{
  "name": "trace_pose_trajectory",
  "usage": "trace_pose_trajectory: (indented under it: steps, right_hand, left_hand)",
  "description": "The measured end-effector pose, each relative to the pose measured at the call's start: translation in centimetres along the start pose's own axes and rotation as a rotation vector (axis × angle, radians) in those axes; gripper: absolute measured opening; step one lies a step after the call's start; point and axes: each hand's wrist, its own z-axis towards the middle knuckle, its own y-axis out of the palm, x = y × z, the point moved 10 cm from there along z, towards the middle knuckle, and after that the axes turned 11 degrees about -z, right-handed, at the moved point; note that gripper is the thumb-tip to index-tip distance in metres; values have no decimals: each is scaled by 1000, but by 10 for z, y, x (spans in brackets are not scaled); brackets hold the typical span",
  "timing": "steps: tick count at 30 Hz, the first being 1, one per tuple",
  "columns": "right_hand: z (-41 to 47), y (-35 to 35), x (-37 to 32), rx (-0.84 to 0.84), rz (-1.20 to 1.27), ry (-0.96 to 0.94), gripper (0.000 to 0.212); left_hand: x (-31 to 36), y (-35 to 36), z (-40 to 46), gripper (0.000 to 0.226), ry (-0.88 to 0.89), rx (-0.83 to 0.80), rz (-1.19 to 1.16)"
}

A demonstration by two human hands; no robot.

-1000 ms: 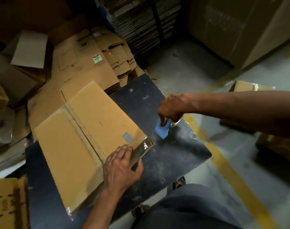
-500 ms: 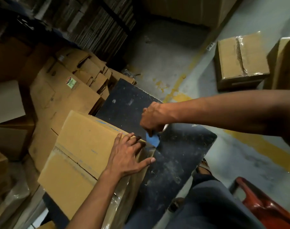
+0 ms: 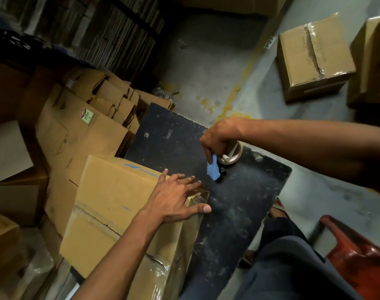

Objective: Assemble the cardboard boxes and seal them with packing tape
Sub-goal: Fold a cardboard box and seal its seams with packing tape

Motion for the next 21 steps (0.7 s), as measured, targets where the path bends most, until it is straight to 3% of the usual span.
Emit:
trace_pose_trajectory:
  steps: [3, 5, 14, 17, 19, 21]
  right_hand:
    - [7, 2, 4, 8, 84, -26, 57]
    - [13, 5, 2, 7, 122, -61, 63]
    - [34, 8, 2, 136, 86, 42, 57]
    - [33, 6, 1, 246, 13, 34, 54]
    - [23, 4, 6, 349, -29, 105, 48]
    - [-2, -4, 8, 562, 15, 190, 47]
  left_hand:
    - [-1, -18, -16, 101, 161, 274, -231]
    - [-6, -13, -24, 89, 212, 350, -271]
    - [-4, 9, 1, 118, -11, 59, 26]
    - [-5, 8, 1, 115, 0, 70, -14]
    - [-14, 1, -5, 99, 23, 211, -209]
    - [-29, -9, -14, 73, 54, 437, -349]
